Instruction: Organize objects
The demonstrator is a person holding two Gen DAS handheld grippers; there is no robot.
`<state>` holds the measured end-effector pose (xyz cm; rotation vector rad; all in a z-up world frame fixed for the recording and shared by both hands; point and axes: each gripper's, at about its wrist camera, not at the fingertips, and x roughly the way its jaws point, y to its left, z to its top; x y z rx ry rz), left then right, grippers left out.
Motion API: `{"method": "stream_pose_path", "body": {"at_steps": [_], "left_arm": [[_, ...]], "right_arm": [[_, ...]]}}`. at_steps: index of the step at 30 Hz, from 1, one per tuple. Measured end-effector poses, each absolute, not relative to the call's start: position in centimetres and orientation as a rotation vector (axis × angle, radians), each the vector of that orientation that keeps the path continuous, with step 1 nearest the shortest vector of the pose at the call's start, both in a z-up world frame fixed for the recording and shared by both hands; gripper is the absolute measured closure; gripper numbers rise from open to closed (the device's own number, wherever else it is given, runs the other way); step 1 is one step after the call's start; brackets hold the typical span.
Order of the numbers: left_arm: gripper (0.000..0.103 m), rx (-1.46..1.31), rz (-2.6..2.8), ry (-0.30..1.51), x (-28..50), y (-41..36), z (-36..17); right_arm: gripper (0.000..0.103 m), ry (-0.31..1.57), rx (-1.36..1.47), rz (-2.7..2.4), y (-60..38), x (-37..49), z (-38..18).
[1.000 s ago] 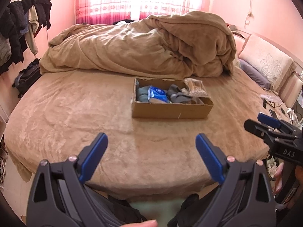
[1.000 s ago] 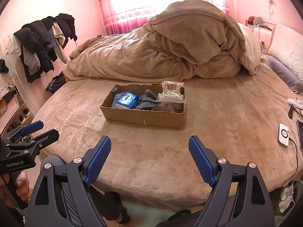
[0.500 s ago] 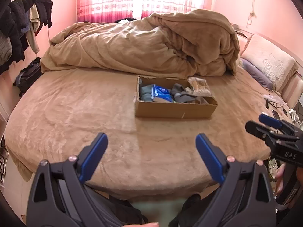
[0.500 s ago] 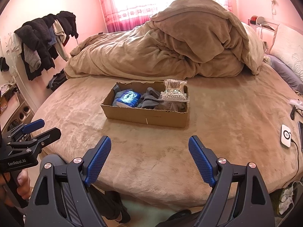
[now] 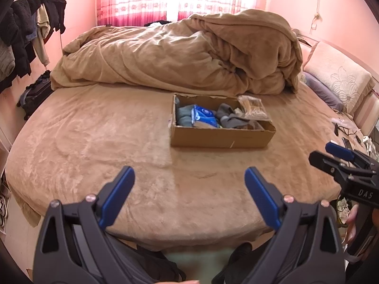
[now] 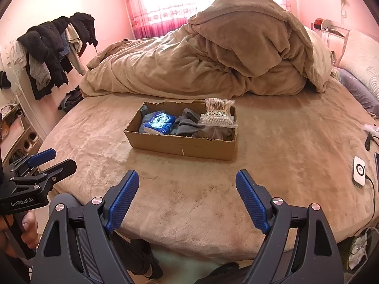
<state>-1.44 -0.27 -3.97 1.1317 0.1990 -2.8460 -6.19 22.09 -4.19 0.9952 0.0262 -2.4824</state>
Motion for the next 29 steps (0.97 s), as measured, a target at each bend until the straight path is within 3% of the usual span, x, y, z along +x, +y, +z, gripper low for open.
{"method": "stream_pose_path", "body": {"at_steps": [29], "left_arm": [[0.008,1.142,-2.847,0.201,-2.02,-0.16,-4.29]], "right_arm": [[0.017,0.026,0.997,-2.481,22.04,-6.41,-4.23]]}}
